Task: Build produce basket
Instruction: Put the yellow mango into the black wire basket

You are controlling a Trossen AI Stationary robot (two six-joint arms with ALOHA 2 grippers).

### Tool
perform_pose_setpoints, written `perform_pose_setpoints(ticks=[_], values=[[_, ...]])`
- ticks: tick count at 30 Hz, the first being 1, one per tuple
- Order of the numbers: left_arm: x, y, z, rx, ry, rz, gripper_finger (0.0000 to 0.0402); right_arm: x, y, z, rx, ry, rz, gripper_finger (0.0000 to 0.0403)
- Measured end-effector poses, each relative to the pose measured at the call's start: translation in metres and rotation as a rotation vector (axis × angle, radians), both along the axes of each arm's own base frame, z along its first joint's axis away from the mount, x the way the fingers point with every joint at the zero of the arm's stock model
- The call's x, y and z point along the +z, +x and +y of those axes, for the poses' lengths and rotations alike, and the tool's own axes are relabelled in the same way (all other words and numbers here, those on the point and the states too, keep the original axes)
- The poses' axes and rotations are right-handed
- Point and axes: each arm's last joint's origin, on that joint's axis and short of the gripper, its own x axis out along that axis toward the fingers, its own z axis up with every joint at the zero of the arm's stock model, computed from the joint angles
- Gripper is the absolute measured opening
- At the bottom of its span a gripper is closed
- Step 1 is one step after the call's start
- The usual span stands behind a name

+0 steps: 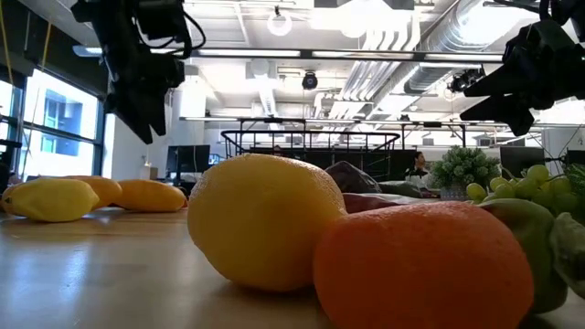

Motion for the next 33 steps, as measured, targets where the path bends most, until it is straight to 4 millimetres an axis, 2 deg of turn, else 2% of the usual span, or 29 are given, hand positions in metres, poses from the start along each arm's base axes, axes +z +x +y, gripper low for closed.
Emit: perform_pose_setpoints(ticks=[4, 8, 20, 33], values=[[-0.008, 0.000, 0.003, -0.032, -0.023, 0.074, 0.0357, 0.000, 0.000, 0.000, 0.000, 0.000, -0.001, 0.0256], [-0.017, 0.003, 0.007, -0.076, -0.043, 0.143, 0.0384, 0.000, 0.000, 0.000, 0.000, 0.000, -0.001, 0.0256], [-0.048, 0.019, 0.017, -0.139, -0.117, 0.277, 0.0388, 0.000, 0.000, 0.000, 0.000, 0.000, 0.000, 0.0256], [-0.072, 0.032, 0.025, -0.141, -0.145, 0.316, 0.0388, 0.000, 0.000, 0.000, 0.000, 0.000, 0.000, 0.0256]])
